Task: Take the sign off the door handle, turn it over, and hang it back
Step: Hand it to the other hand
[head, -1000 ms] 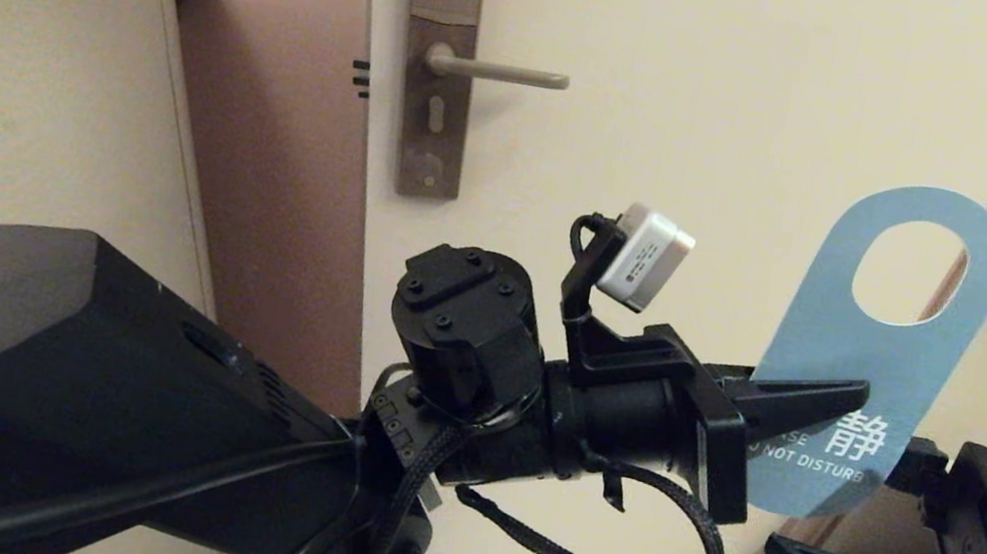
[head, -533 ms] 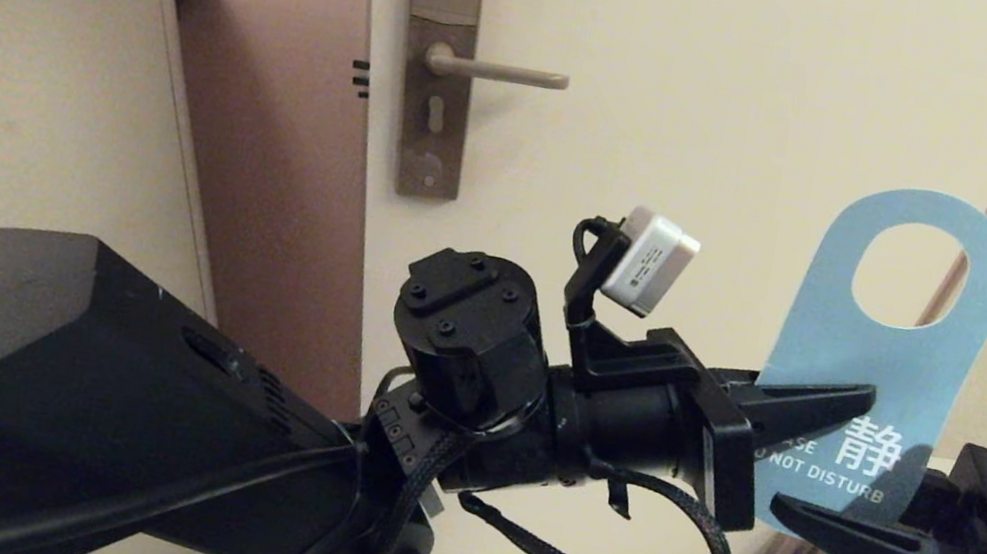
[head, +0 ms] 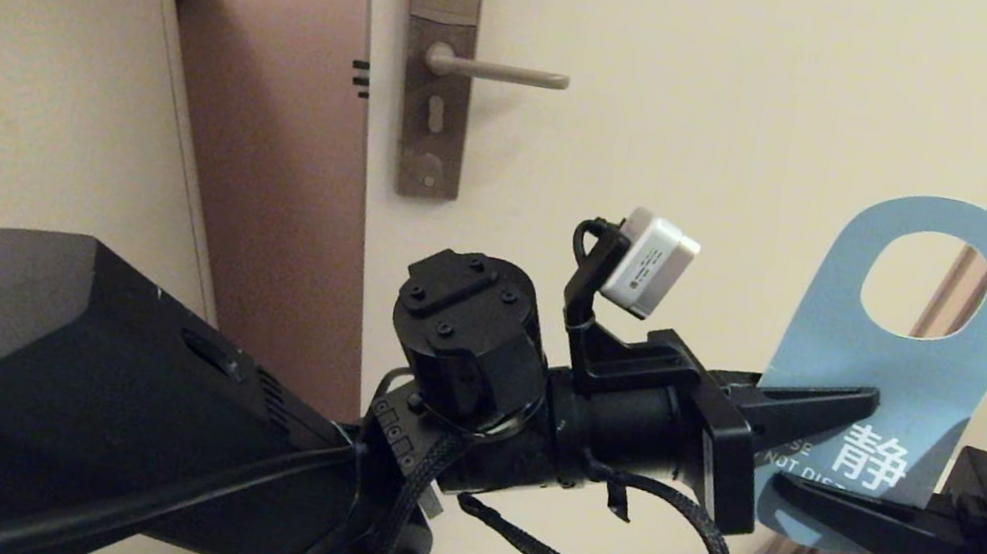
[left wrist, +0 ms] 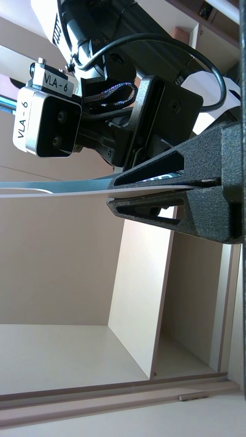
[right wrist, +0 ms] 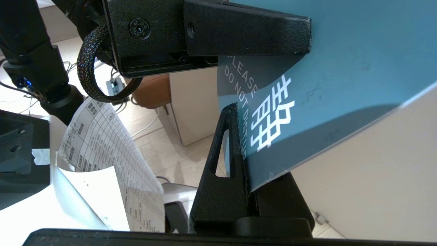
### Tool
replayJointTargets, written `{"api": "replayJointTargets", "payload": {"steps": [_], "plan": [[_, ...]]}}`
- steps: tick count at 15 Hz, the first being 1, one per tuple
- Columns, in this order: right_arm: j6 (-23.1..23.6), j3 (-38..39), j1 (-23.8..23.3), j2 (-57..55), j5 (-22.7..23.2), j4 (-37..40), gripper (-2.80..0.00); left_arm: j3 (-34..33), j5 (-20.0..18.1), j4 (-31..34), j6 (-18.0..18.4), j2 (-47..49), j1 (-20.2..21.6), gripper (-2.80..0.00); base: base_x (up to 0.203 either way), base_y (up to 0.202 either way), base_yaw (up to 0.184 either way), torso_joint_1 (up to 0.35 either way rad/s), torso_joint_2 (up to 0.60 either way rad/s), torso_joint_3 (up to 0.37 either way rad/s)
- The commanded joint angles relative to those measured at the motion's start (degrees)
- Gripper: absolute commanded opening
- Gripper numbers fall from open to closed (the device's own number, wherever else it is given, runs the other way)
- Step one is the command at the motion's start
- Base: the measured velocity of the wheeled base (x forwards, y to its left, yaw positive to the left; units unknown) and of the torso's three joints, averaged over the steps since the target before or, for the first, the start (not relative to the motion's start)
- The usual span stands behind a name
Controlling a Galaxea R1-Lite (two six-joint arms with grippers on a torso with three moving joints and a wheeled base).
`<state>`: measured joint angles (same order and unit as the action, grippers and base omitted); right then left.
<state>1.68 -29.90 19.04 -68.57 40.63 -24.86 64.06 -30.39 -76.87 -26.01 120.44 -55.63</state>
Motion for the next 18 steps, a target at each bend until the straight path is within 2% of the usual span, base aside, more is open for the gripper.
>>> {"api": "replayJointTargets", "payload": {"steps": [1,3,4,8,13,18], "plan": [[0.08,0.02,0.03,-0.07,0.24,-0.19,-2.80,0.01,-0.11,-0.38,-0.18,0.15,-0.01,-2.80,0.000,0.000,0.000,0.000,0.00,0.000],[0.08,0.02,0.03,-0.07,0.24,-0.27,-2.80,0.01,-0.11,-0.38,-0.18,0.15,-0.01,-2.80,0.000,0.000,0.000,0.000,0.00,0.000],[0.08,0.11,0.03,-0.07,0.24,-0.19,-2.80,0.01,-0.11,-0.38,-0.17,0.15,-0.01,0.00,0.000,0.000,0.000,0.000,0.00,0.000],[1.43,0.37,0.03,-0.07,0.24,-0.23,-2.80,-0.11,-0.20,-1.20,-0.21,0.06,-0.01,0.00,0.000,0.000,0.000,0.000,0.00,0.000],[2.10,0.81,0.03,0.13,0.24,-0.19,-2.80,-4.70,-0.13,-2.47,-0.37,-1.82,0.48,0.00,0.000,0.000,0.000,0.000,0.00,0.000],[2.01,1.08,0.02,0.28,0.15,-0.28,-2.80,-7.61,0.29,-2.40,-0.28,-3.90,3.91,0.00,0.000,0.000,0.000,0.000,0.00,0.000]]}}
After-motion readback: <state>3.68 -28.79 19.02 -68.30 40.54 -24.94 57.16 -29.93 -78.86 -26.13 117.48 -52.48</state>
